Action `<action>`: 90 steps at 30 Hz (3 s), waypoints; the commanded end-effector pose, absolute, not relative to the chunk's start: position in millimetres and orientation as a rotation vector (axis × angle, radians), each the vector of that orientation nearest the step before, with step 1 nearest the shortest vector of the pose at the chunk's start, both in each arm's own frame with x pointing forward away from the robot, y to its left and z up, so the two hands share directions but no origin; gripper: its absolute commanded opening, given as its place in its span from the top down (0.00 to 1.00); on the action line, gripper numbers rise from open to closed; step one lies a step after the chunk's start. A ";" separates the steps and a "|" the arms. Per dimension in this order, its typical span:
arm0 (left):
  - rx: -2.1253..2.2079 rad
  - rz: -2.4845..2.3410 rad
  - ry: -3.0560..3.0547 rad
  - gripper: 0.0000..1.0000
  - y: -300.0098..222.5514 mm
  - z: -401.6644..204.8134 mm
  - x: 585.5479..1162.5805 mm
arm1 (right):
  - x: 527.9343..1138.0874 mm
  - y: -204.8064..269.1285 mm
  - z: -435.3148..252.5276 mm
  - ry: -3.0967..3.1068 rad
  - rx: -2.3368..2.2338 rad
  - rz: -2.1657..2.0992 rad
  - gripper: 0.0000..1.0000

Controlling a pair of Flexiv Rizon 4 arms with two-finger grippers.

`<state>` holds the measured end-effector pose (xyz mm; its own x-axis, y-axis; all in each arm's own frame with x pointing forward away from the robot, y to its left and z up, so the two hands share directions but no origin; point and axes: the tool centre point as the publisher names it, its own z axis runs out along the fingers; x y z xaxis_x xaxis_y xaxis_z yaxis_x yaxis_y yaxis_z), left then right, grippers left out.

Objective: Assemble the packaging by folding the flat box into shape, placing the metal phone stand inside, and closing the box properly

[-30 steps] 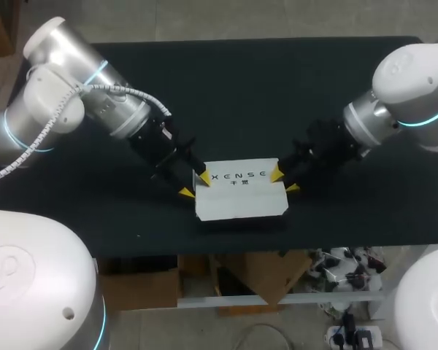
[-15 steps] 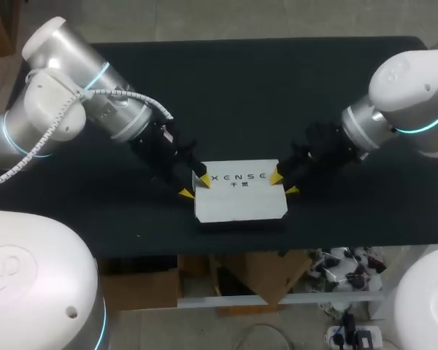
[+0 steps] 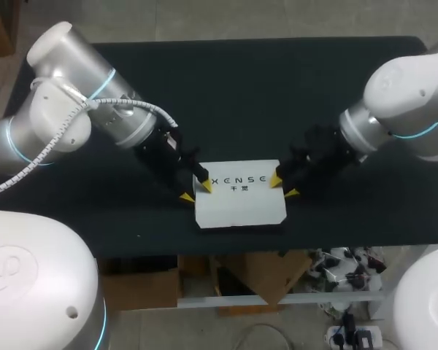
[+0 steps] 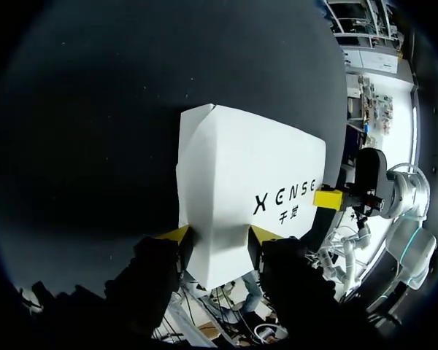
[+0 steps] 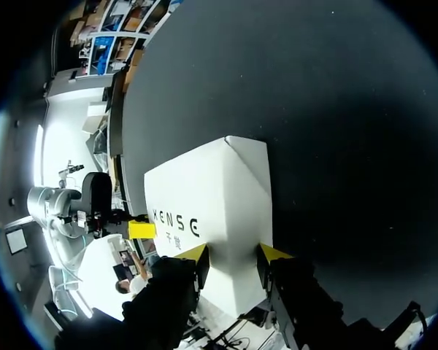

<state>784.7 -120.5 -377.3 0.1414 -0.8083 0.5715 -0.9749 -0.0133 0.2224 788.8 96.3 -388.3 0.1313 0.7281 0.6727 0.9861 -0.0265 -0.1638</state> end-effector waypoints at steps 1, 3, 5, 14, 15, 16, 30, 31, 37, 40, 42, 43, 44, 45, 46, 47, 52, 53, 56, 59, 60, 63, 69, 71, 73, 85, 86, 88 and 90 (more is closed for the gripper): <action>1.873 0.411 -1.719 0.50 -129.8 -379.4 779.9 | 786.0 108.3 -393.3 -1.660 -1.829 -0.541 0.56; 1.875 0.421 -1.733 0.50 -128.6 -380.3 779.1 | 785.5 107.3 -394.7 -1.658 -1.835 -0.538 0.57; 1.878 0.431 -1.740 0.50 -127.6 -380.5 777.8 | 785.2 106.6 -395.2 -1.659 -1.843 -0.535 0.57; 1.865 0.489 -1.816 0.50 -125.5 -379.6 770.9 | 783.7 104.3 -393.5 -1.686 -1.857 -0.553 0.56; 1.863 0.493 -1.820 0.50 -125.4 -379.6 770.9 | 783.4 104.3 -393.0 -1.691 -1.857 -0.556 0.56; 1.859 0.495 -1.825 0.50 -125.3 -379.8 770.9 | 783.2 104.2 -392.6 -1.697 -1.858 -0.560 0.56; 1.841 0.509 -1.903 0.45 -127.5 -379.6 773.2 | 784.6 100.2 -393.6 -1.752 -1.848 -0.577 0.55; 1.841 0.509 -1.905 0.44 -127.9 -379.4 773.0 | 785.1 99.8 -393.7 -1.754 -1.847 -0.578 0.56; 1.817 0.562 -1.938 0.44 -127.5 -377.0 771.8 | 786.9 97.5 -393.5 -1.766 -1.839 -0.593 0.56; 1.807 0.578 -1.956 0.43 -126.8 -377.5 771.0 | 787.7 96.9 -392.6 -1.775 -1.835 -0.607 0.56; 1.805 0.583 -1.965 0.43 -126.7 -378.3 770.7 | 787.8 96.6 -391.8 -1.778 -1.835 -0.611 0.55; 1.805 0.585 -1.969 0.43 -126.5 -378.7 770.6 | 787.8 96.3 -391.5 -1.780 -1.834 -0.612 0.55; 1.806 0.587 -1.971 0.43 -126.2 -379.2 770.6 | 788.1 95.8 -391.2 -1.780 -1.835 -0.614 0.55; 1.801 0.593 -1.976 0.44 -125.8 -379.6 770.8 | 788.2 95.6 -391.2 -1.780 -1.836 -0.614 0.55; 1.801 0.596 -1.982 0.44 -125.3 -380.0 770.6 | 788.2 95.3 -391.1 -1.780 -1.836 -0.614 0.55; 1.802 0.597 -1.984 0.44 -125.0 -380.4 770.4 | 788.3 95.2 -391.1 -1.780 -1.837 -0.615 0.55; 1.800 0.613 -2.002 0.45 -123.0 -383.0 770.6 | 788.6 94.0 -391.8 -1.783 -1.838 -0.613 0.54; 1.796 0.619 -2.005 0.45 -122.3 -383.3 770.7 | 788.6 93.8 -392.0 -1.784 -1.838 -0.613 0.54; 1.794 0.631 -2.015 0.45 -121.3 -383.9 771.5 | 788.6 93.0 -392.2 -1.788 -1.837 -0.616 0.53; 1.794 0.637 -2.024 0.45 -120.8 -384.0 772.0 | 788.0 91.5 -391.9 -1.794 -1.836 -0.621 0.53; 1.793 0.639 -2.027 0.44 -120.6 -384.0 772.2 | 787.8 90.9 -391.8 -1.794 -1.836 -0.623 0.53; 1.797 0.638 -2.030 0.44 -119.8 -384.2 773.4 | 787.6 89.7 -391.5 -1.797 -1.839 -0.625 0.52; 1.807 0.637 -2.034 0.44 -116.7 -383.4 776.0 | 787.9 89.0 -391.3 -1.802 -1.839 -0.626 0.53; 1.808 0.637 -2.034 0.45 -115.9 -382.7 777.4 | 788.0 89.0 -391.1 -1.804 -1.838 -0.628 0.53; 1.810 0.638 -2.034 0.45 -115.1 -382.0 778.3 | 788.1 88.8 -390.1 -1.806 -1.839 -0.629 0.53; 1.816 0.643 -2.044 0.45 -110.0 -377.7 780.0 | 785.6 88.0 -384.4 -1.812 -1.842 -0.648 0.53; 1.815 0.643 -2.045 0.45 -109.8 -377.5 780.0 | 785.5 88.1 -384.3 -1.811 -1.842 -0.650 0.53; 1.810 0.641 -2.046 0.45 -109.9 -377.3 780.0 | 785.6 88.3 -384.2 -1.808 -1.841 -0.652 0.53; 1.804 0.634 -2.047 0.47 -111.6 -377.0 780.0 | 786.3 89.2 -384.3 -1.804 -1.838 -0.655 0.53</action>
<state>779.6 -109.5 -378.0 -0.1362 -0.8367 0.5305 -0.9897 0.0906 -0.1112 787.0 88.8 -384.5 0.0177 0.7757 0.6308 0.9998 -0.0168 -0.0073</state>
